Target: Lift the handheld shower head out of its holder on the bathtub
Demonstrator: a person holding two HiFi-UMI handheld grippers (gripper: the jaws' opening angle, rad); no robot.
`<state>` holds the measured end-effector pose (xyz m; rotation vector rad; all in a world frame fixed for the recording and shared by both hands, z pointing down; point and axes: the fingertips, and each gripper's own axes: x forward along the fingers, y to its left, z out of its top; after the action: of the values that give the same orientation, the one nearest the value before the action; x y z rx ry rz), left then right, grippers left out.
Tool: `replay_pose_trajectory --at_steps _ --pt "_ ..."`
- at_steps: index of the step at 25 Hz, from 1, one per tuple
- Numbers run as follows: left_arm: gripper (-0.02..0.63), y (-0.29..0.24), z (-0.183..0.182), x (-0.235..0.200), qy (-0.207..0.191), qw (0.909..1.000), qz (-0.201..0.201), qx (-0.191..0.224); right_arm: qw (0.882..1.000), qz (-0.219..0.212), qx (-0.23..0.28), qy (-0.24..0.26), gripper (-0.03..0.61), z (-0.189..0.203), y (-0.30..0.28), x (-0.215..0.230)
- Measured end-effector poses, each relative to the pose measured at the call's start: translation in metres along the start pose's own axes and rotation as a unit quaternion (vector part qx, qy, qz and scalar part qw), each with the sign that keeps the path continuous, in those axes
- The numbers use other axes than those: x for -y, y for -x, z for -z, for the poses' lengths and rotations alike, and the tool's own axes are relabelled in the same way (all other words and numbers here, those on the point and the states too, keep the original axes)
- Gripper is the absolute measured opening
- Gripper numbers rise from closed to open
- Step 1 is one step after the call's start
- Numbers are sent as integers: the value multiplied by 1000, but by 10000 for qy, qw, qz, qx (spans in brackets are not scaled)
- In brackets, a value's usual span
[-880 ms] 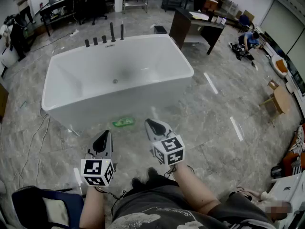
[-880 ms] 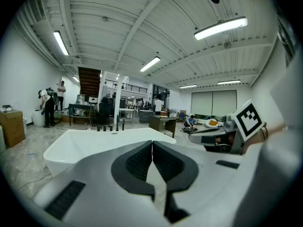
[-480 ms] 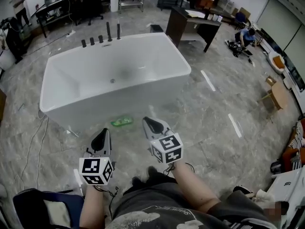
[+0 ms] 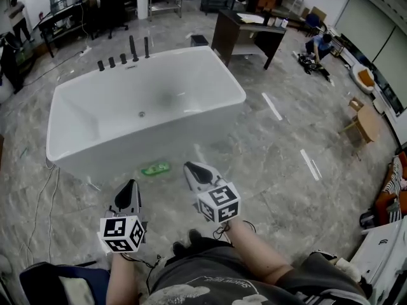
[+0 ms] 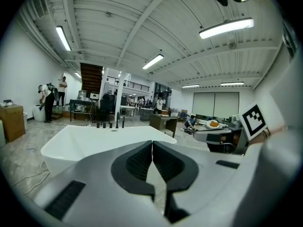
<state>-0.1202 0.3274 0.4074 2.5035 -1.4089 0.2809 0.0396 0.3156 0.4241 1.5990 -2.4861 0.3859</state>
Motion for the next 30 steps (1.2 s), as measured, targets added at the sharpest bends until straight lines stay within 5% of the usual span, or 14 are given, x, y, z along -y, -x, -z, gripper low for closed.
replay_pose_trajectory --at_steps 12,25,30 --pt "15 -60 -27 16 -149 9994 -304 13 9992 -78 -122 -367 37 -12 -34 92" --pt "15 -222 -59 -124 -68 10000 -68 8 9989 161 -62 -425 40 -47 -209 151" --pt "15 -280 -73 -187 40 9998 130 -156 9967 471 -127 -647 107 -66 -275 179"
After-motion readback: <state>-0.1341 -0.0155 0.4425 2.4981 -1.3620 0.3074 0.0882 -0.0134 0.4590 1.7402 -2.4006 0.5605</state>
